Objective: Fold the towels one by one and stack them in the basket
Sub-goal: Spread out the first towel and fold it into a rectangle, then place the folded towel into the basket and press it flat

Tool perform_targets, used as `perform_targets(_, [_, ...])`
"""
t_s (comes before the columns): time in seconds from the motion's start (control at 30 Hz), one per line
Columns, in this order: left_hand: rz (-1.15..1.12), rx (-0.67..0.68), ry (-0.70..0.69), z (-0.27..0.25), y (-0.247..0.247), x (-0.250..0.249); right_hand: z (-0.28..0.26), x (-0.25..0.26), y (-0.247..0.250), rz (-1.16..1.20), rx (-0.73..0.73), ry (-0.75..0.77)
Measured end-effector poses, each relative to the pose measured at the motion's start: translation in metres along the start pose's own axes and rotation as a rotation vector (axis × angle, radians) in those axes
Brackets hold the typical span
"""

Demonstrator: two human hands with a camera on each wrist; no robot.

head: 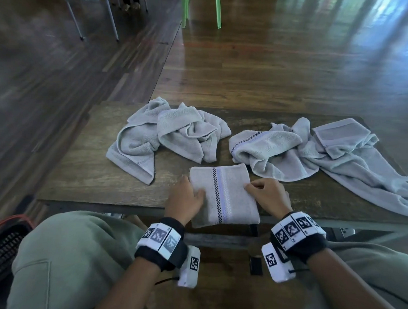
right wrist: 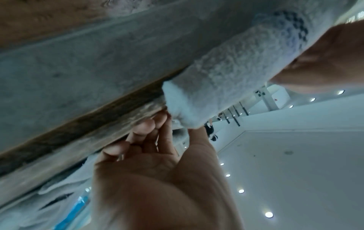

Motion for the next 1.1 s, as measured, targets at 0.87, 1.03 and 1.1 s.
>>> perform_targets(0.87, [-0.507, -0.075, -0.097, -0.047, 0.066, -0.052, -0.064, 0.052, 0.06, 0.449, 0.018, 0.195])
perform_targets(1.03, [-0.505, -0.207, -0.242, -0.076, 0.109, -0.08, -0.102, 0.079, 0.102, 0.492, -0.043, 0.243])
perform_targets(1.1, [-0.529, -0.229, -0.302, -0.09, 0.125, -0.093, -0.118, 0.087, 0.116, 0.541, -0.064, 0.229])
Point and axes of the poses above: each hand's wrist, its own z-axis towards the middle knuckle, its own y-axis out of the back of the hand, x = y × z, the point moved 1 cm from there along z, towards the middle knuckle, and after that the axes turned 5 degrees about -y, right-handed, at the moved point
